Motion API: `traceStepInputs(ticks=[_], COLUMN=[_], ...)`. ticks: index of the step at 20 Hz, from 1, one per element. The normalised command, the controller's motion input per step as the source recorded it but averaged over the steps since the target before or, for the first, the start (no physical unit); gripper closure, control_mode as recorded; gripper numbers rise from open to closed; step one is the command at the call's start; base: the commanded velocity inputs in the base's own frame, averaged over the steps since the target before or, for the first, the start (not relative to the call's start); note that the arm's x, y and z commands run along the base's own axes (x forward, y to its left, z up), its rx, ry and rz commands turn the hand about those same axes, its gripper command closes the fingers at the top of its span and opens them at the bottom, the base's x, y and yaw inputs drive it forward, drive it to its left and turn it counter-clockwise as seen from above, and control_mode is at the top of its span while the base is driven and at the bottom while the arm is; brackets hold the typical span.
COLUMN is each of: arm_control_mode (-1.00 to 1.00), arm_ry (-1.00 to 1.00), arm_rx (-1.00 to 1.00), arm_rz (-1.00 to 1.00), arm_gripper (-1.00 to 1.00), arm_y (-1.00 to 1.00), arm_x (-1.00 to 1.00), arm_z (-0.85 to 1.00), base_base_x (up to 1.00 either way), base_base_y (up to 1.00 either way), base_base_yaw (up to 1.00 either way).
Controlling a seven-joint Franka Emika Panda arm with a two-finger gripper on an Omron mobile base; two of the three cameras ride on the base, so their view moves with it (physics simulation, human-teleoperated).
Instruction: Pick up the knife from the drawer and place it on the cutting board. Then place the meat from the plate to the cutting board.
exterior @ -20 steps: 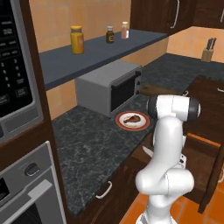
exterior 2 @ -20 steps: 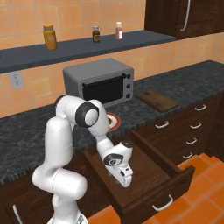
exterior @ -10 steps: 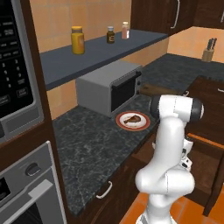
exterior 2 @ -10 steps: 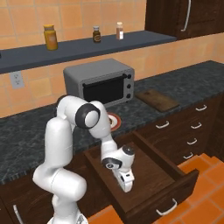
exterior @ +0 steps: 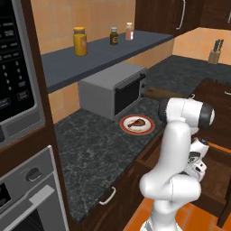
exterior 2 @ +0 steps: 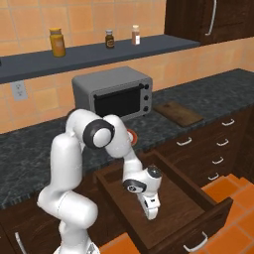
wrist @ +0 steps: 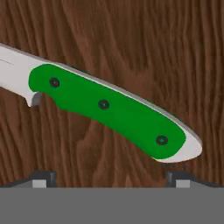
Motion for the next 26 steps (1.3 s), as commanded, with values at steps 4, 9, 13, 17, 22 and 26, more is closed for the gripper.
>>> traceStepInputs(ticks=[4,9,13,17,22,26], arm_control_mode=[-1.0,-1.0,-1.0,-1.0,-1.0,-1.0], arm_ry=[0.08,0.31,0.17,-0.06,0.07,0.03], arm_rx=[0.0,0.0,0.0,0.06,0.08,0.0], arm_rz=[-0.01,0.02,0.08,0.0,0.21,0.42], arm_gripper=[-1.0,-1.0,-1.0,-1.0,-1.0,-1.0], arm_y=[-0.03,-0.05,-0.4,-0.73,-0.31,-0.2], arm_x=[0.0,-0.02,-0.02,-0.07,0.1,0.06], arm_z=[0.82,0.99,1.0,0.78,0.52,0.06], base_base_x=[0.0,0.0,0.0,0.0,0.0,0.0], base_base_y=[0.0,0.0,0.0,0.0,0.0,0.0], base_base_yaw=[0.0,0.0,0.0,0.0,0.0,0.0])
